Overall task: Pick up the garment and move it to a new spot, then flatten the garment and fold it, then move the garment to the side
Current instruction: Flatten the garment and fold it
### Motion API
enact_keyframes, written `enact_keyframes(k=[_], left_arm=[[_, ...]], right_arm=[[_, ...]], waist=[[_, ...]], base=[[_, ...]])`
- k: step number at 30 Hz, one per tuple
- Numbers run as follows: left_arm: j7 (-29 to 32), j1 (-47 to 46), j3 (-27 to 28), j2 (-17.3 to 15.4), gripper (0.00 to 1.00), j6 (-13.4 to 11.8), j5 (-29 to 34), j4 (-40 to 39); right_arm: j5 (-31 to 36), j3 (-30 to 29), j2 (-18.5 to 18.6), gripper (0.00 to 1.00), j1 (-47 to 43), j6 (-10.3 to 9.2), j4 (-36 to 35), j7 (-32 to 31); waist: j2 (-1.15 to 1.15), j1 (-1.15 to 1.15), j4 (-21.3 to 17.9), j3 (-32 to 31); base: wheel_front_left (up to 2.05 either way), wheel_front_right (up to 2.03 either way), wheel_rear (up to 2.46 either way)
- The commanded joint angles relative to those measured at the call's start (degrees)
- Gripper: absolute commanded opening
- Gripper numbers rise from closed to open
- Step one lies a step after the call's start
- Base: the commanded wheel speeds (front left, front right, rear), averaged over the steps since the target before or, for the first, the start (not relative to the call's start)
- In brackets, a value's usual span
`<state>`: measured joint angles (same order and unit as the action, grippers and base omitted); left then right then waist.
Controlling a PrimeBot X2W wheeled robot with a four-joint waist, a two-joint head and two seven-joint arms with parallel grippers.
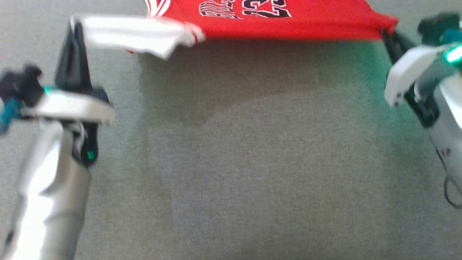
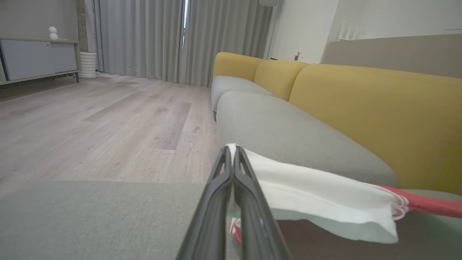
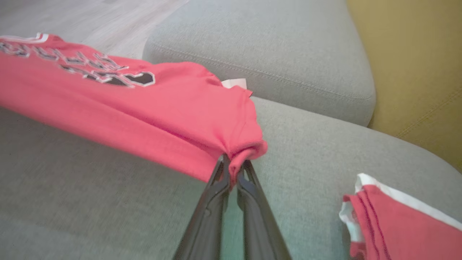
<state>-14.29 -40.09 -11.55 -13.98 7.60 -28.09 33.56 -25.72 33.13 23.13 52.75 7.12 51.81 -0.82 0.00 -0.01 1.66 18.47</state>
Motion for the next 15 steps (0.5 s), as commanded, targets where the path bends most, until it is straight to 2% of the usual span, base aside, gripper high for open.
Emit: enact_keyframes(k=[1,9,15], left_arm=[[-0.7,0.5,1.7,-3.8,0.00,-0.1,-0.5,-3.0],[-0.7,15.7,0.1,-4.9,0.00,-0.1,-2.4,-11.7],[0.3,24.2,-0.6,-5.6,0.00,-1.3,-2.5,-18.3]], right_arm=[[-2.0,1.4,2.5,0.00,-1.4,0.36,-2.1,-1.0],[-14.5,11.4,11.2,0.00,-9.0,0.36,-11.7,-7.0],[-20.3,15.7,15.2,0.00,-13.5,0.36,-17.3,-9.1]], waist=[[0.00,0.01,0.2,-2.0],[0.00,0.01,0.6,-7.9],[0.00,0.01,0.3,-11.7]], base=[[0.00,0.00,0.00],[0.00,0.00,0.00],[0.00,0.00,0.00]])
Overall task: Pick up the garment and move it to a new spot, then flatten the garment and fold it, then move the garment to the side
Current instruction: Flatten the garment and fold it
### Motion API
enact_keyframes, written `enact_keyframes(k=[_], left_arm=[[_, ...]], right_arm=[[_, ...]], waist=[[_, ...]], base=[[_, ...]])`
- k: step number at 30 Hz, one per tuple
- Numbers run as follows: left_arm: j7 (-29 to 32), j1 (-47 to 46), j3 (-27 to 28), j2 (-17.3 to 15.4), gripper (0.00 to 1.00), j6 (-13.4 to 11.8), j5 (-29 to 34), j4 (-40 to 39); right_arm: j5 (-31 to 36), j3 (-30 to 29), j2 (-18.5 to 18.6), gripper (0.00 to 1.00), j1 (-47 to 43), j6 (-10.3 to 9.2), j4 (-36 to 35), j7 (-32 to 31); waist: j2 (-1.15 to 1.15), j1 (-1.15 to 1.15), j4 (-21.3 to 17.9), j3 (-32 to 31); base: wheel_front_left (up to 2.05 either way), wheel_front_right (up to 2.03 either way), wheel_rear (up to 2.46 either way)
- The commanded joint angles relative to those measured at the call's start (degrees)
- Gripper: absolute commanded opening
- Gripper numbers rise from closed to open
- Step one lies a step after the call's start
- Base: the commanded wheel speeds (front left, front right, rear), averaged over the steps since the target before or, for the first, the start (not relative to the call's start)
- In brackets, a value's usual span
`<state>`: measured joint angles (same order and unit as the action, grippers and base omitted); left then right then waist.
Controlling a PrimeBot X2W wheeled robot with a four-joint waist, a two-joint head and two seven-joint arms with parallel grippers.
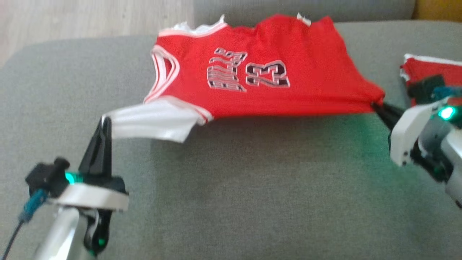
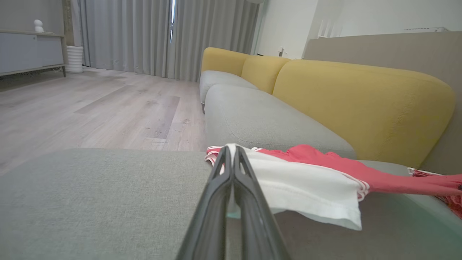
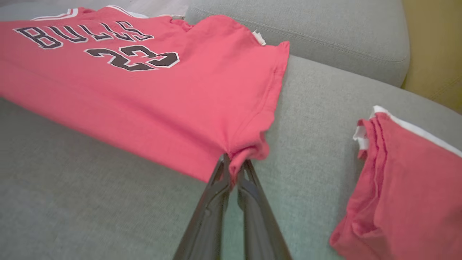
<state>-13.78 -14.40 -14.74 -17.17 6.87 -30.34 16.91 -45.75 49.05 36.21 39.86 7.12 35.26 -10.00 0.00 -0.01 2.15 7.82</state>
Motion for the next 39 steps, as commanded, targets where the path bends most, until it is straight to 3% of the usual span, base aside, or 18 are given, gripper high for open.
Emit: enact_keyframes(k=[1,12,18,30,39], left_arm=[[0.1,-0.1,2.6,-2.5,0.00,-0.9,-0.4,-2.8],[3.3,15.0,2.7,-3.6,0.00,-6.0,-1.2,-16.6],[4.8,19.0,2.5,-4.2,0.00,-7.6,-1.1,-21.3],[9.7,12.4,-0.2,-6.9,0.00,-5.7,0.9,-19.3],[14.5,0.3,-2.8,-8.3,0.00,-3.5,3.1,-11.9]], right_arm=[[-1.0,0.4,2.6,0.00,-1.4,0.36,-1.5,-0.2],[-8.1,4.9,7.9,0.00,-10.3,0.36,-9.5,-3.6],[-9.4,3.8,10.1,0.00,-12.6,0.36,-12.9,-4.2],[-6.2,0.8,8.0,0.00,-9.8,0.36,-12.4,-6.1],[-4.1,0.0,5.2,0.00,-3.9,0.36,-9.4,-10.2]], waist=[[0.00,0.01,-0.2,-1.8],[0.00,0.01,-0.5,-8.0],[0.00,0.01,-0.5,-8.5],[0.00,0.01,-0.9,-3.0],[0.00,0.01,-0.6,2.9]], base=[[0.00,0.00,0.00],[0.00,0.00,0.00],[0.00,0.00,0.00],[0.00,0.00,0.00],[0.00,0.00,0.00]])
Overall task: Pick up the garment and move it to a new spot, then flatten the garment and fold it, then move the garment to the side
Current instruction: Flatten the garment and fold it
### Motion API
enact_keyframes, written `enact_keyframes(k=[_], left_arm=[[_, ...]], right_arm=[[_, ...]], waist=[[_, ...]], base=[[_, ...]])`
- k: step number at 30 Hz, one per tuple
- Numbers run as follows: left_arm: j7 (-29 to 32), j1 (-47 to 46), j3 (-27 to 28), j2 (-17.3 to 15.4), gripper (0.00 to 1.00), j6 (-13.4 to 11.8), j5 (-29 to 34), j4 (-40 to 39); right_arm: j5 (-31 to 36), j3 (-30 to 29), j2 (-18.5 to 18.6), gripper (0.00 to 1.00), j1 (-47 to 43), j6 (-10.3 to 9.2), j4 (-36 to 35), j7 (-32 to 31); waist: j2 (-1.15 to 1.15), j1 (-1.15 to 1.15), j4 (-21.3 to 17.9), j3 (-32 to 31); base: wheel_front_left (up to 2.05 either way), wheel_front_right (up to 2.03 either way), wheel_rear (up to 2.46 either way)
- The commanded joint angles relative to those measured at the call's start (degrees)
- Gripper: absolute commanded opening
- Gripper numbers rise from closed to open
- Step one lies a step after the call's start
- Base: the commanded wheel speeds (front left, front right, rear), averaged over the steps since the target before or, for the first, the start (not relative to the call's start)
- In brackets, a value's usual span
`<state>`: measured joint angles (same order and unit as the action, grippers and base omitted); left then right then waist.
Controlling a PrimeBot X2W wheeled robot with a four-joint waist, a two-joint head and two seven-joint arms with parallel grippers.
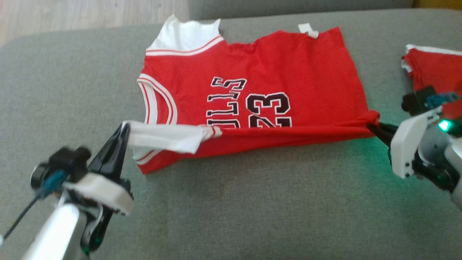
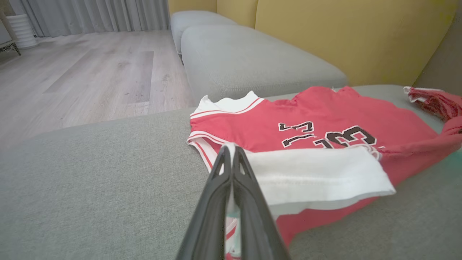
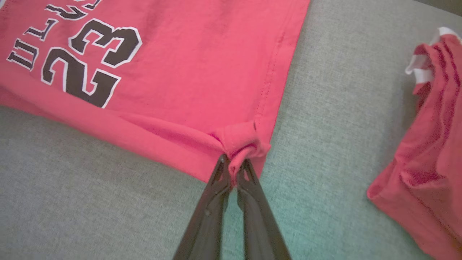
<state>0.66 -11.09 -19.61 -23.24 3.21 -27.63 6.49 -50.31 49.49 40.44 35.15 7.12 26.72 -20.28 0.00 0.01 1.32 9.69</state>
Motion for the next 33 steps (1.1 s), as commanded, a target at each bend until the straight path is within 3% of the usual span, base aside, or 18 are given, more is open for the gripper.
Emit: enact_keyframes(k=[1,11,12,13,14,15,20,25,29,33], left_arm=[[0.8,-4.4,1.5,-2.3,0.00,0.5,0.7,-0.3],[3.5,-17.9,-3.1,-1.5,0.00,2.5,4.1,10.8],[3.1,-19.3,-3.5,-1.2,0.00,2.7,4.3,11.8],[2.3,-20.7,-3.6,-0.8,0.33,2.7,4.6,12.7],[1.1,-22.1,-3.5,-0.4,0.94,2.6,4.8,13.7],[-0.2,-23.4,-3.3,0.2,1.00,2.3,5.2,14.6],[-12.4,-27.4,0.9,4.4,1.00,-1.5,4.2,17.0],[-15.5,-23.1,5.6,8.3,1.00,-3.5,1.8,13.4],[-15.6,-15.8,9.4,12.4,1.00,-4.0,2.5,6.7],[-15.6,-7.9,11.7,16.4,1.00,-3.7,4.3,4.3]], right_arm=[[0.7,-0.3,0.7,0.00,1.6,0.36,-0.5,-0.5],[1.9,1.5,-2.0,0.00,7.6,0.36,4.6,-1.3],[2.5,1.2,-2.2,0.36,8.4,0.36,5.4,-0.3],[3.2,0.8,-2.5,1.00,9.2,0.36,6.4,1.0],[3.7,0.3,-2.9,1.00,9.9,0.36,7.5,2.3],[4.2,-0.5,-3.4,1.00,10.6,0.36,8.6,3.8],[7.4,-7.3,-7.1,1.00,13.4,0.36,15.2,19.1],[9.5,-14.0,-11.2,1.00,11.7,0.36,18.5,32.0],[13.2,-20.5,-13.7,1.00,7.9,0.36,18.3,35.0],[20.1,-31.5,-17.2,1.00,0.1,0.36,12.6,35.2]], waist=[[0.00,-0.01,0.3,1.5],[0.00,-0.01,1.3,4.8],[0.00,-0.01,1.4,5.0],[0.00,-0.01,1.5,5.2],[0.00,-0.01,1.5,5.4],[0.00,-0.01,1.6,5.5],[0.00,-0.01,1.3,4.4],[0.00,-0.01,0.8,2.0],[0.00,-0.01,0.5,0.0],[0.00,-0.01,0.3,-1.6]], base=[[0.00,0.00,0.00],[0.00,0.00,0.00],[0.00,0.00,0.00],[0.00,0.00,0.00],[0.00,0.00,0.00],[0.00,0.00,0.00],[0.00,0.00,0.00],[0.00,0.00,0.00],[0.00,0.00,0.00],[0.00,0.00,0.00]])
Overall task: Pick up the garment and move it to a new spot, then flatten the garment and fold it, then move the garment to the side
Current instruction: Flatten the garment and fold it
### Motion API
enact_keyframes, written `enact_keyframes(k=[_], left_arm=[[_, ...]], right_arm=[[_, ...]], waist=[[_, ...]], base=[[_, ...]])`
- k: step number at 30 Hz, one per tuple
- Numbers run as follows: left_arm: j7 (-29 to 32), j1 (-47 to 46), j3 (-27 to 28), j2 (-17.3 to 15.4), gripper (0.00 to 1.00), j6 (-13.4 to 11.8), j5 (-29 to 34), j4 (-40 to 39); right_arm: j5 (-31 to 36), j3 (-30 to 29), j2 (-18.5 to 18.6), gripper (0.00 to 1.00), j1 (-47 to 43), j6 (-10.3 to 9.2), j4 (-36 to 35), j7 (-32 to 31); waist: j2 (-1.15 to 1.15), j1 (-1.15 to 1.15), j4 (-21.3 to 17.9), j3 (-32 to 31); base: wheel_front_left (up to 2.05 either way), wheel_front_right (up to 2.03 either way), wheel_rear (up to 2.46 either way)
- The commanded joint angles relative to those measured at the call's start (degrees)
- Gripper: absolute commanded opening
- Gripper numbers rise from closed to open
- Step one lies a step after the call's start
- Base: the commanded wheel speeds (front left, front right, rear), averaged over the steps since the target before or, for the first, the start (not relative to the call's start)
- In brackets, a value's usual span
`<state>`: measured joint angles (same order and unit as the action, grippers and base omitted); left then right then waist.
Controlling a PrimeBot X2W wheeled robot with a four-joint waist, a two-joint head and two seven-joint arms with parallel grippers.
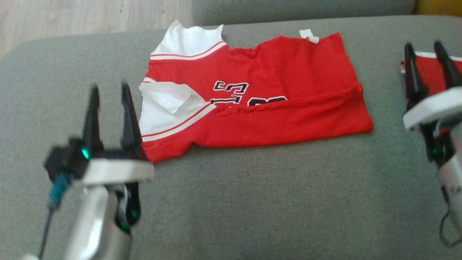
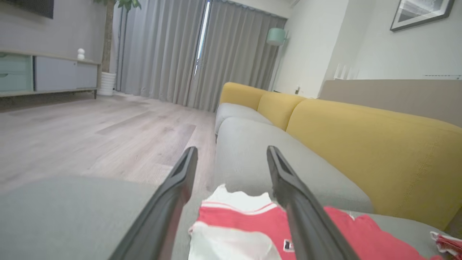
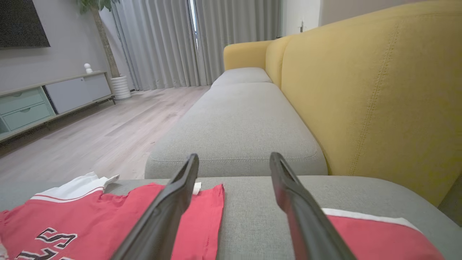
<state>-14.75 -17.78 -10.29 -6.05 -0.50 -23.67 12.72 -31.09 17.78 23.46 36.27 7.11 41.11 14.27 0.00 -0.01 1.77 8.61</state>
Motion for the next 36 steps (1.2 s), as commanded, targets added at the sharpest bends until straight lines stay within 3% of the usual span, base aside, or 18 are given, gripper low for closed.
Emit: enact_keyframes(k=[1,2,7,12,24,31,32,33,34,36], left_arm=[[-0.2,0.4,2.6,0.0,1.00,0.3,0.8,-1.7],[-0.2,0.4,2.6,0.0,1.00,0.3,0.8,-1.7],[-0.2,5.0,2.6,1.9,1.00,1.0,3.0,2.1],[-0.2,3.3,2.4,2.2,1.00,1.1,4.1,9.0],[7.7,-4.3,4.4,-0.7,1.00,-4.8,4.4,26.9],[12.4,-5.9,3.4,-1.1,1.00,-5.1,4.3,32.3],[13.2,-5.9,3.1,-1.0,0.67,-4.6,4.1,32.8],[13.7,-6.0,2.8,-0.9,0.11,-4.1,4.0,33.0],[13.7,-6.0,2.6,-0.9,0.00,-3.8,4.0,33.0],[12.3,-6.3,2.7,-1.0,0.00,-3.7,3.9,32.2]], right_arm=[[3.0,-2.5,-1.5,1.00,-3.6,0.37,-3.4,0.7],[3.0,-2.5,-1.5,1.00,-3.6,0.37,-3.4,0.7],[12.3,-11.3,-8.6,1.00,-13.8,0.37,-10.4,0.7],[17.1,-13.6,-12.7,1.00,-16.8,0.37,-14.0,0.7],[18.9,-12.6,-15.0,1.00,-16.7,0.37,-19.3,-0.7],[18.5,-11.8,-15.3,1.00,-16.7,0.37,-20.8,-1.0],[18.5,-11.8,-15.4,1.00,-16.7,0.37,-20.8,-1.1],[18.4,-11.8,-15.4,1.00,-16.7,0.37,-20.7,-1.4],[18.4,-11.9,-15.4,1.00,-16.7,0.37,-20.4,-1.8],[18.7,-12.2,-15.5,1.00,-16.6,0.37,-19.7,-2.6]], waist=[[0.00,0.01,-0.2,-0.8],[0.00,0.01,-0.2,-0.8],[0.00,0.01,-1.2,-1.1],[0.00,0.01,-2.5,-0.3],[0.00,0.01,-6.1,2.8],[0.00,0.01,-7.2,3.8],[0.00,0.01,-7.2,3.8],[0.00,0.01,-7.3,3.8],[0.00,0.01,-7.2,3.9],[0.00,0.01,-7.0,3.8]], base=[[0.00,0.00,0.00],[0.00,0.00,0.00],[0.00,0.00,0.00],[0.00,0.00,0.00],[0.00,0.00,0.00],[0.00,0.00,0.00],[0.00,0.00,0.00],[0.00,0.00,0.00],[0.00,0.00,0.00],[0.00,0.00,0.00]])
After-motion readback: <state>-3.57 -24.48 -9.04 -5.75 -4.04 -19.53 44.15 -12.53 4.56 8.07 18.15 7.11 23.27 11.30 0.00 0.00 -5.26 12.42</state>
